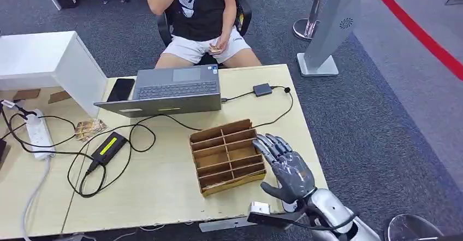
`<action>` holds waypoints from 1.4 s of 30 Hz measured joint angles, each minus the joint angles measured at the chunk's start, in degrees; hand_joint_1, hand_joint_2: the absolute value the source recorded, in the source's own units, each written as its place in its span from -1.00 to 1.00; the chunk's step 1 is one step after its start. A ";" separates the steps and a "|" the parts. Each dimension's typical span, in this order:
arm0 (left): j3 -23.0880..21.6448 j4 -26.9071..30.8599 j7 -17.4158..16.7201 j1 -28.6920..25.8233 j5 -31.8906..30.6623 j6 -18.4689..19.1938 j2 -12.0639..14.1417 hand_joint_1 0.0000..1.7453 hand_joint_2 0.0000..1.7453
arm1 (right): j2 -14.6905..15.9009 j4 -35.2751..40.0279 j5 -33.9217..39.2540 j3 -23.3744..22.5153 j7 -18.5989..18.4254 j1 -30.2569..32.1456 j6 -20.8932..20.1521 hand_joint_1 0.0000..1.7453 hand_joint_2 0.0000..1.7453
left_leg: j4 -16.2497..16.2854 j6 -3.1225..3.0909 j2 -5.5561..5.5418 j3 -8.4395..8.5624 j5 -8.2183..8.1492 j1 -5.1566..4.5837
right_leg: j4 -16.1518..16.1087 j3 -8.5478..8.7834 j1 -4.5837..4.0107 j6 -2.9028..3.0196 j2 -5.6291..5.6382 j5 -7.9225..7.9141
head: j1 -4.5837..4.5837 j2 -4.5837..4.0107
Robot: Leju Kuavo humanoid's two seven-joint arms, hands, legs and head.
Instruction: Pass the card to the sensor for recognition and then transmit it.
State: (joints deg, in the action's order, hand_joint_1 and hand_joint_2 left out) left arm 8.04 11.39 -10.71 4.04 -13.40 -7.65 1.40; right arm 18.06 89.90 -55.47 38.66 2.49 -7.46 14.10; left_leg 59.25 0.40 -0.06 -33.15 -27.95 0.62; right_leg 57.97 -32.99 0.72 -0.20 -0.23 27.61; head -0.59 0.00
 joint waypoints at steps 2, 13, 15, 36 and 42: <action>0.00 0.00 -0.02 0.04 -0.07 -0.07 0.02 -1.00 1.00 | -0.15 -1.07 -0.63 0.55 -0.33 -0.46 0.09 -1.00 1.00 | 0.00 0.00 0.00 0.00 0.00 0.00 | 0.00 0.00 0.00 0.00 0.00 0.00 | 0.00 0.02; 0.04 0.00 -0.26 0.08 -0.22 -0.18 0.02 -1.00 1.00 | -0.88 -4.35 -1.88 3.35 -0.87 -2.46 0.22 -1.00 1.00 | 0.00 0.00 0.00 -0.01 0.00 0.00 | 0.00 0.00 0.00 0.00 0.00 0.00 | 0.00 0.00; 0.07 0.00 -0.26 0.08 -0.22 -0.17 0.02 -1.00 1.00 | -0.88 -4.44 -2.12 3.70 -1.07 -2.63 0.13 -1.00 1.00 | 0.00 0.00 0.00 -0.01 0.00 0.00 | 0.00 0.00 0.00 0.00 0.00 0.00 | -0.02 0.02; 0.24 0.00 -0.70 0.09 -1.03 -0.48 0.04 -1.00 1.00 | -0.46 -7.24 -5.83 8.00 -6.38 -6.38 -2.97 0.82 1.00 | 0.01 0.00 0.01 0.01 0.00 0.00 | 0.00 0.00 0.00 0.00 0.01 0.00 | -0.02 0.00; 0.68 0.00 -0.79 0.09 -1.07 -0.48 0.09 -1.00 1.00 | -0.04 -8.40 -6.91 8.88 -7.54 -7.52 -3.04 0.94 1.00 | 0.00 0.00 0.01 0.01 0.00 0.00 | 0.00 -0.01 0.00 0.00 0.00 0.00 | 0.00 0.02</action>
State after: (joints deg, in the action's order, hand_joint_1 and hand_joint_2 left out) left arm 8.72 11.39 -11.50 4.13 -14.47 -8.13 1.49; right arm 18.01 81.51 -62.38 47.54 -5.05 -14.98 11.06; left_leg 59.25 0.40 -0.05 -33.15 -27.95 0.62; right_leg 57.97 -32.99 0.72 -0.20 -0.22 27.61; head -0.59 0.02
